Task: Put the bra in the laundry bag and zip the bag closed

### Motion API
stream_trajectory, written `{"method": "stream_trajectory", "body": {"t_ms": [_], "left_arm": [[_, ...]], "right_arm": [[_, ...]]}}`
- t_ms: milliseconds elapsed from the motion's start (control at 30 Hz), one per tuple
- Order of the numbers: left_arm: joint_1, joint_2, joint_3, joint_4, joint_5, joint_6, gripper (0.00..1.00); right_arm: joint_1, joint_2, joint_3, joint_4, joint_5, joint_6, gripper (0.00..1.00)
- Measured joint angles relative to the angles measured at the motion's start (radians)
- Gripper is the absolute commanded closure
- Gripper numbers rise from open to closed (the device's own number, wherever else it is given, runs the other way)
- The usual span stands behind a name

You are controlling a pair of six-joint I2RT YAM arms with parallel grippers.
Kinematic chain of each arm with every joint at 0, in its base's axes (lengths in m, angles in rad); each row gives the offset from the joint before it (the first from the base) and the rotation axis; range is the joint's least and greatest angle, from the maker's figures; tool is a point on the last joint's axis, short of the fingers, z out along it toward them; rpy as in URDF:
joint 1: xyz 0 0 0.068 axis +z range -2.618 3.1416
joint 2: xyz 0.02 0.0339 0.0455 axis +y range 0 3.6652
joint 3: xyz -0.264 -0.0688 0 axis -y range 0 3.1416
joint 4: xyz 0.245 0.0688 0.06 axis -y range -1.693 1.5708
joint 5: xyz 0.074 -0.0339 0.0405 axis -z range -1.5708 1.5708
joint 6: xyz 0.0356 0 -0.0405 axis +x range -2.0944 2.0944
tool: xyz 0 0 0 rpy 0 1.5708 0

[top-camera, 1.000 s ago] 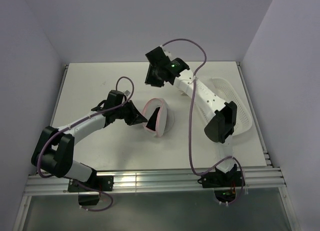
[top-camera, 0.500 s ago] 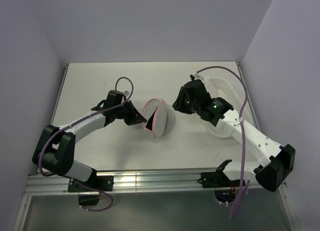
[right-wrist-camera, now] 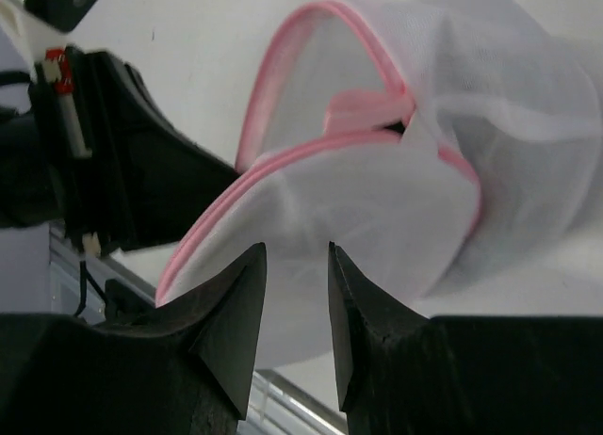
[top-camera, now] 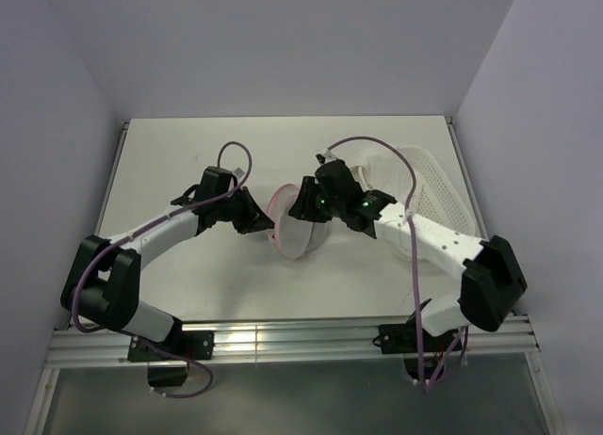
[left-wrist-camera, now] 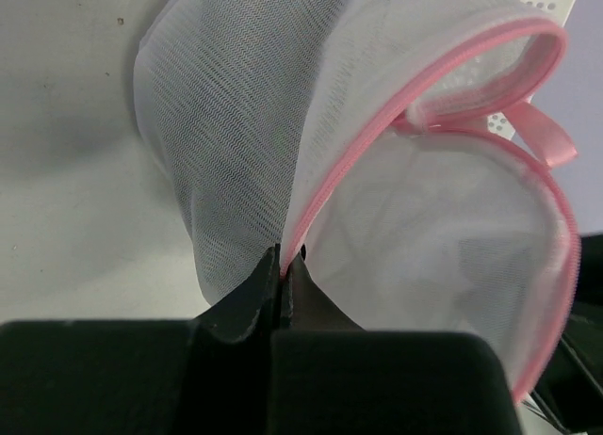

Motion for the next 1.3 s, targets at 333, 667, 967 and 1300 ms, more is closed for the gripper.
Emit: {"method": "stream_trajectory", "body": {"t_ms": [333,667,967,1300], "left_arm": [[0.001,-0.039,-0.004,0.001,-0.013,0.045,0.48],[0.006,-0.206,-0.011,-0.048,-0.176,0.063,0.37],[0.003,-0.317,-0.098,-0.043,-0.218,0.046,0.37],[-0.265,-0.384,-0.168,0.055,-0.309,-0.07,0.38]], "right_arm": [[0.001,0.327,0.215,0.037,-0.024,0.01,0.62],[-0.019,0.34,0.319,0.012,-0.017,0.003,0.62],[-0.025,0.34,0.324,-0.019,-0.011,-0.006,0.62],[-0.101,0.335,0.372,-0.104,0.04,-0.03,0.62]]}}
